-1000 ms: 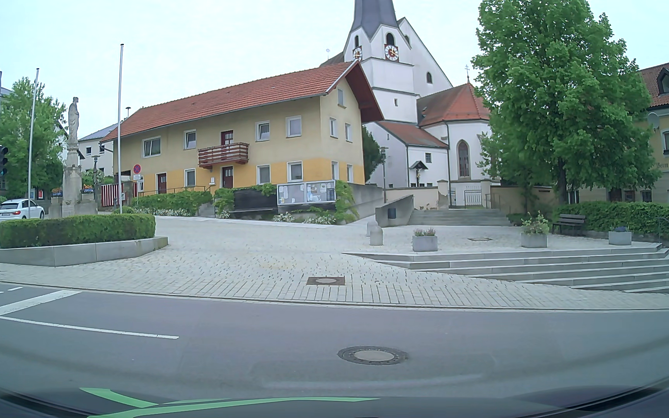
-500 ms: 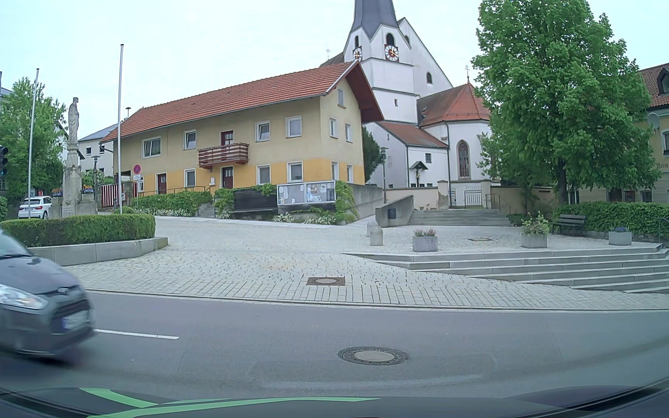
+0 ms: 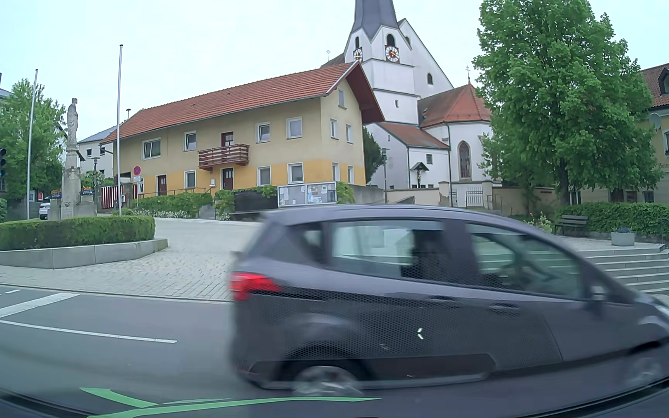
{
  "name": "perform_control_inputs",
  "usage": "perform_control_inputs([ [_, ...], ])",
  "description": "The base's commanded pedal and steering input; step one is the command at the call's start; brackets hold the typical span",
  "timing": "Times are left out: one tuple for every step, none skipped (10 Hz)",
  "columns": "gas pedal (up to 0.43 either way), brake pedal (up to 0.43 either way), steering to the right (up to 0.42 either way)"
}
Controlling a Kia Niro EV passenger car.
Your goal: Follow the waypoints while adhering to traffic rules and regulations
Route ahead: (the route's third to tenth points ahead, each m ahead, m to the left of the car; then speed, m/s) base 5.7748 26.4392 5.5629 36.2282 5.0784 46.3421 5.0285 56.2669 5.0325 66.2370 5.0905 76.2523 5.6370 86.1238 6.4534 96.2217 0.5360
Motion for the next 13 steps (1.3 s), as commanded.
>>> perform_control_inputs([
  [0.008, 0.000, -0.273],
  [0.067, 0.000, -0.299],
  [0.087, 0.000, -0.314],
  [0.130, 0.000, -0.339],
  [0.138, 0.000, -0.376],
  [0.150, 0.000, -0.421],
  [0.150, 0.000, -0.455],
  [0.150, 0.000, -0.491],
  [0.150, 0.000, -0.528],
  [0.150, 0.000, -0.556],
  [0.150, 0.000, -0.586],
  [0.150, 0.000, -0.618],
  [0.150, 0.000, -0.641],
])
